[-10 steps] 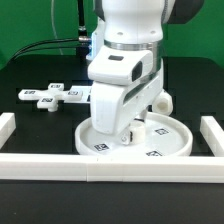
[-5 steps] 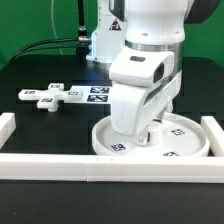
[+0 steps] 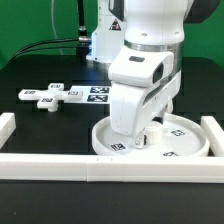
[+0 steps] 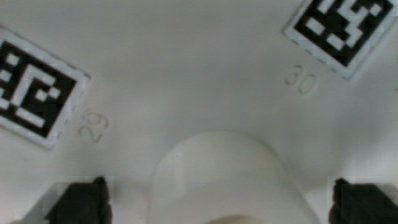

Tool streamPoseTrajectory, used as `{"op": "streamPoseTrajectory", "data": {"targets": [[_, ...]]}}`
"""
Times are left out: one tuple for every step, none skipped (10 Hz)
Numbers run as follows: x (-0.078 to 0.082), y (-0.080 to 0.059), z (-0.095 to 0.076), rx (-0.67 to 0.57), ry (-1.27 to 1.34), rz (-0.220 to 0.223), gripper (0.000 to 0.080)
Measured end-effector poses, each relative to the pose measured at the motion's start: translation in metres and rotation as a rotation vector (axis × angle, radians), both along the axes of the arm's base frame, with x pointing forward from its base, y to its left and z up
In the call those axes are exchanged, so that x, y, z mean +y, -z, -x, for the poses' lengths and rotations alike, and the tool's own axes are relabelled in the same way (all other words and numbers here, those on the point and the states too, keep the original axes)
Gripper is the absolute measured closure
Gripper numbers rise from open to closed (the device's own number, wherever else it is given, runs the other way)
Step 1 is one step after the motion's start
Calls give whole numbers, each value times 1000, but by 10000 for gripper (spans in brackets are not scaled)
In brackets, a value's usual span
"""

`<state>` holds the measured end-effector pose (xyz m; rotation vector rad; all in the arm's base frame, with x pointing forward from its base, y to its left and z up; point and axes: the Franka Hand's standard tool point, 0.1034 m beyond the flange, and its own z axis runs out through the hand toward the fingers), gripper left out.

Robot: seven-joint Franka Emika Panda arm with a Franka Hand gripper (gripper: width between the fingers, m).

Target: Assemble round table

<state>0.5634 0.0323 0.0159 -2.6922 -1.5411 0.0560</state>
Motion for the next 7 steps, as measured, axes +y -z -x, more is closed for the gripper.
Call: {"op": "streamPoseTrajectory", "data": {"targets": [[-2, -7, 4, -2, 15, 2, 160], [-1, -11, 10, -1, 37, 5, 151], [-1, -16, 13, -6, 68, 7, 151], [-1, -23, 16, -19, 108, 10, 151], [-1, -27, 23, -19, 180, 14, 151], [3, -30, 32, -27, 259, 17, 151], [11, -35, 41, -25, 302, 21, 151]]}}
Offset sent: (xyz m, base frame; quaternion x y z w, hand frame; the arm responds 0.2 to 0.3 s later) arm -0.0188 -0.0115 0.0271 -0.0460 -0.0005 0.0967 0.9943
